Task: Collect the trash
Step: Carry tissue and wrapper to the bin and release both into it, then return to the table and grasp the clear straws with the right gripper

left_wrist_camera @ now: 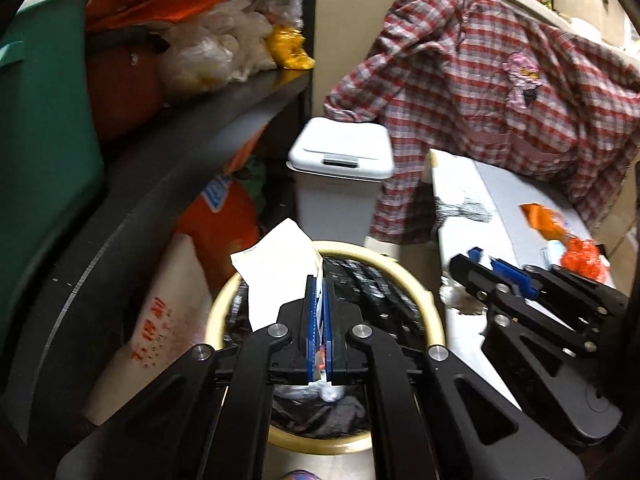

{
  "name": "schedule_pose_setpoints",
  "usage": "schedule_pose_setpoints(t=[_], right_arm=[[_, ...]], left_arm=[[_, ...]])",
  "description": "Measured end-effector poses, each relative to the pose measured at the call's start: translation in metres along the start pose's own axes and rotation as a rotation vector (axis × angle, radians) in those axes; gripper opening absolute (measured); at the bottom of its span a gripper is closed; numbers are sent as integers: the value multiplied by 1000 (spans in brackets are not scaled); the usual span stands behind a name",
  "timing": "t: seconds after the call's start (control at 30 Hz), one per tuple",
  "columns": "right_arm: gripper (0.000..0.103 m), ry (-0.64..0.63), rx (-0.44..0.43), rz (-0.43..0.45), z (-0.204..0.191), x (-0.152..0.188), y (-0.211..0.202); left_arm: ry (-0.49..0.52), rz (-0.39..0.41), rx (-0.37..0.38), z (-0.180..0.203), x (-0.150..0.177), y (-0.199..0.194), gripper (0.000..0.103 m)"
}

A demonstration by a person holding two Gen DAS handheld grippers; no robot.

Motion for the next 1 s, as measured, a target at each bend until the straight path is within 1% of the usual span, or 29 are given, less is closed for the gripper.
schedule_pose_setpoints(t=[0.03, 0.07, 0.1, 0.13, 0.17, 0.2, 0.27, 0.33, 0.43, 0.6, 0.73, 0.77, 1.0], right_arm=[[23, -3, -1, -8, -1, 1, 2], [37, -3, 0, -10, -2, 1, 3], [44, -2, 3, -8, -2, 0, 3], [46, 2, 20, 2, 0, -1, 3], [50, 5, 23, 7, 2, -3, 2], [53, 9, 22, 7, 3, -4, 2], [56, 20, 26, 11, 6, -6, 0], [57, 23, 29, 14, 8, -6, -2], [57, 31, 33, 16, 11, -6, -5], [62, 32, 35, 22, 13, -4, -16], [64, 24, 43, 41, 18, -3, -33], [65, 24, 48, 48, 22, -3, -40], [66, 56, 95, 93, 55, -2, -80]], left_arm=[[0, 1, -30, -4, -1, 0, 19], [1, 1, -59, -8, -1, 0, 38], [-6, 6, -117, -14, -2, -2, 65], [-14, 15, -158, -20, -2, -4, 77], [-21, 31, -192, -25, -4, -8, 80], [-31, 37, -199, -28, -6, -9, 84], [-53, 38, -191, -32, -6, -10, 86], [-48, 28, -184, -31, -6, -9, 86], [-34, 38, -191, -29, -9, -11, 86], [-31, 46, -189, -24, -12, -14, 87], [-26, 66, -189, -18, -15, -19, 89], [-24, 71, -189, -15, -16, -20, 89], [-10, 125, -157, 9, -28, -30, 89]])
Point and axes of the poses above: each gripper's, at about its wrist camera, not at the fingertips, and y roughly the way its jaws point, z to its right, x to its underside, the point moved 9 cm from there along y, roughly the way its jaws point, and after that the axes turned 12 degrees about y, right-handed, at the moved point
